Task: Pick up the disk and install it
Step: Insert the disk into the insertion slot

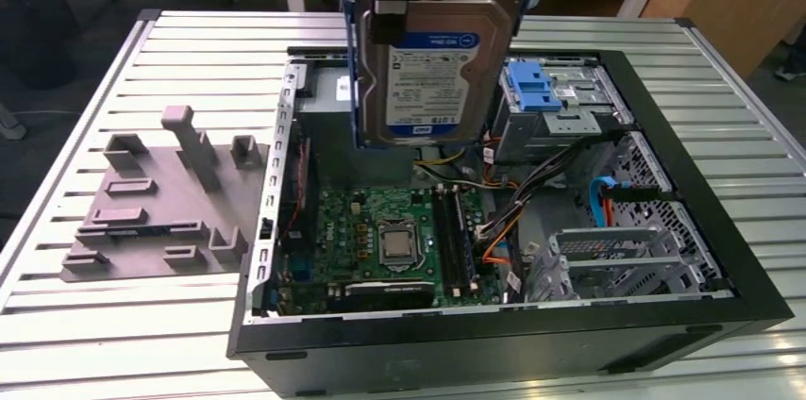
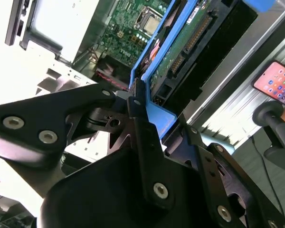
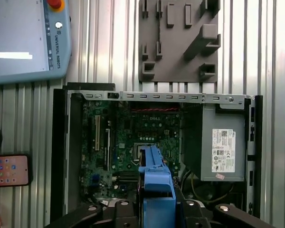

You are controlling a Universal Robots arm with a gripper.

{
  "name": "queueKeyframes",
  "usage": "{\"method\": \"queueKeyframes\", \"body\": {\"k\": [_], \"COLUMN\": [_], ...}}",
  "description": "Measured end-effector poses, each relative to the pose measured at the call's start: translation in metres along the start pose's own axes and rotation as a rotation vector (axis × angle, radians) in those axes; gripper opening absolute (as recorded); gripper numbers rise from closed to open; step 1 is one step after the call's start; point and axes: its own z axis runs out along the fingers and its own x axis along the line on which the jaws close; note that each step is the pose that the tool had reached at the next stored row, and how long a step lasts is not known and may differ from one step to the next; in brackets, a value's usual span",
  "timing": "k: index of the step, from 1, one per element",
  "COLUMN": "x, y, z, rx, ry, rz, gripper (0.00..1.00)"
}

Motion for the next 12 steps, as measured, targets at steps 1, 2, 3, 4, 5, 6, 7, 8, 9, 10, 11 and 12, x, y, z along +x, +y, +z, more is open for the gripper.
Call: {"method": "queueKeyframes", "body": {"k": [1,2,3,4,5,6,7,8,9,10,11,12], "x": [0.0001,0.0004,0.001,0.002,0.0037,0.0056,0.0078,0.0101,0.0123,0.0146,0.0165,0.0181], "y": [-0.0025,-0.0041,-0.0047,-0.005,-0.0052,-0.0052,-0.0052,-0.0053,-0.0053,-0.0053,-0.0053,-0.0053], "z": [0.0005,0.0011,0.002,0.0026,0.0035,0.0045,0.0055,0.0065,0.0074,0.0083,0.0093,0.0103], "rx": [0.0,0.0001,0.0007,0.0014,0.0028,0.0045,0.0063,0.0078,0.0094,0.0109,0.0122,0.0129], "ry": [0.0,-0.0001,-0.0003,0.0002,0.0004,0.0002,0.0001,0.0,0.0,0.0001,0.0001,0.0001], "rz": [0.0,0.0,0.0,0.0,0.0,0.0,0.0,0.0,0.0,0.0,0.001,0.002], "gripper": [0.36,0.36,0.36,0.36,0.36,0.36,0.36,0.36,0.36,0.36,0.36,0.36]}}
